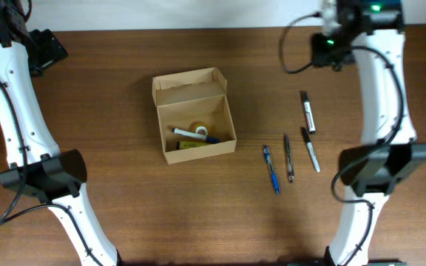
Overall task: Pack container
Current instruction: 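Grasp the black-capped whiteboard marker with the right gripper, then drop the black-capped marker into the box with the right gripper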
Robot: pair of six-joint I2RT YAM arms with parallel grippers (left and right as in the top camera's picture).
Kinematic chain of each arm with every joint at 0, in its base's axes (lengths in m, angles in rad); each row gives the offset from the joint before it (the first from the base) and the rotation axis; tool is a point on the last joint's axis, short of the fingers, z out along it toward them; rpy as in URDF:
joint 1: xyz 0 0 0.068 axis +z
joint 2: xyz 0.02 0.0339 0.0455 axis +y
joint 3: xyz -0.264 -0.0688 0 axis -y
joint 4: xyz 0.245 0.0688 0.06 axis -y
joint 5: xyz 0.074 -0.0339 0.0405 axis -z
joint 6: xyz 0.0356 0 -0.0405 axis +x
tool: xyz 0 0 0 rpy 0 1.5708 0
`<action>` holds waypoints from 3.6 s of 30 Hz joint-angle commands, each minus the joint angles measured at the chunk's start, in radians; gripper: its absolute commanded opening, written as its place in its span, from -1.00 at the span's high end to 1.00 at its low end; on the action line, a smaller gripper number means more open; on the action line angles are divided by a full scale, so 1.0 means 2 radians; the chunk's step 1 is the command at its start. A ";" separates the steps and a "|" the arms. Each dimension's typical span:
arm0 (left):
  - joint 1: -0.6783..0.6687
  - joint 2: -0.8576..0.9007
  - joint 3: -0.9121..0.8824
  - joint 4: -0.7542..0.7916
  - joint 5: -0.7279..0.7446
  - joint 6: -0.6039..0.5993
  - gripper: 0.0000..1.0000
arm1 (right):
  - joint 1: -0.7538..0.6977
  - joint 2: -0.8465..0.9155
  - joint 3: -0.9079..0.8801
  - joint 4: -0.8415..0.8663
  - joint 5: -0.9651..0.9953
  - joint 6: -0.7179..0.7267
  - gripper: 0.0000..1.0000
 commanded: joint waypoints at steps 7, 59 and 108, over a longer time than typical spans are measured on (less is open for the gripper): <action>0.002 0.003 0.002 0.000 -0.007 0.008 -1.00 | -0.064 0.004 -0.271 0.128 -0.095 0.015 0.11; 0.002 0.003 0.002 0.000 -0.007 0.008 -1.00 | 0.201 -0.047 0.009 0.025 -0.105 -0.155 0.93; 0.002 0.003 0.002 0.000 -0.007 0.008 -1.00 | 0.309 -0.063 -0.049 0.064 0.019 -0.198 0.17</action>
